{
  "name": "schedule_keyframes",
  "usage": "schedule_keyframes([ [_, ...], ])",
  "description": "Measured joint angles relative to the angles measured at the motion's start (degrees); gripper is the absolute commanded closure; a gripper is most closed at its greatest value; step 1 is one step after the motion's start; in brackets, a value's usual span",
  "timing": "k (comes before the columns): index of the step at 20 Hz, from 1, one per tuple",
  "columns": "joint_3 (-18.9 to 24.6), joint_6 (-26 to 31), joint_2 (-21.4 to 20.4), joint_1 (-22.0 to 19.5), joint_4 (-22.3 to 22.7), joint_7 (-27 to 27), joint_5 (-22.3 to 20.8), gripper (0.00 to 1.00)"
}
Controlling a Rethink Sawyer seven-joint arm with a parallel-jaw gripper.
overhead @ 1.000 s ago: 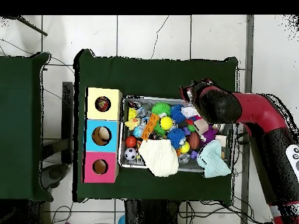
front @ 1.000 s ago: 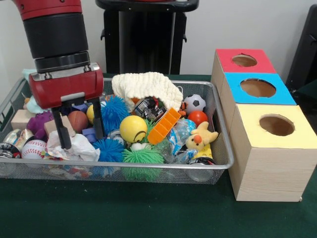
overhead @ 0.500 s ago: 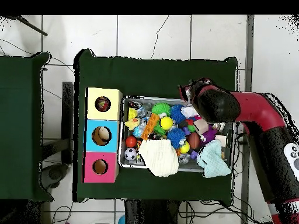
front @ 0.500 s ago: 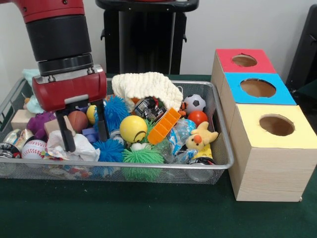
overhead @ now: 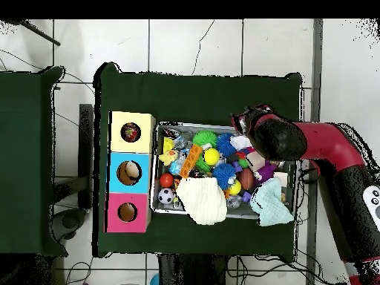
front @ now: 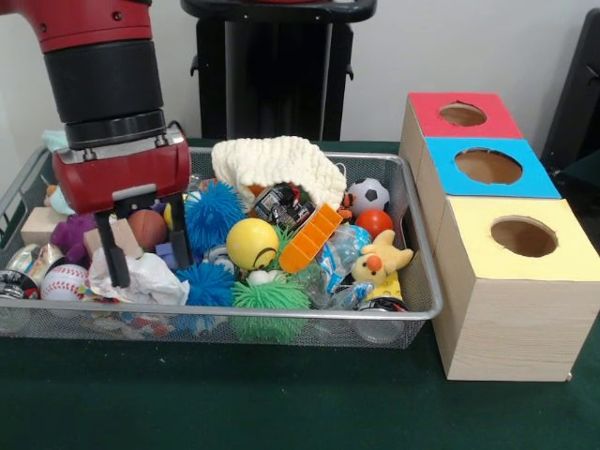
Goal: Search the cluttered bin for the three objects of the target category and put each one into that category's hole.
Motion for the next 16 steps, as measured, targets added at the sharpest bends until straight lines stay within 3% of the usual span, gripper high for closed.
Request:
schedule_keyframes([
  [16, 0.2, 0.0, 0.4, -4.7, 1.0, -0.4, -2.5, 0.00],
])
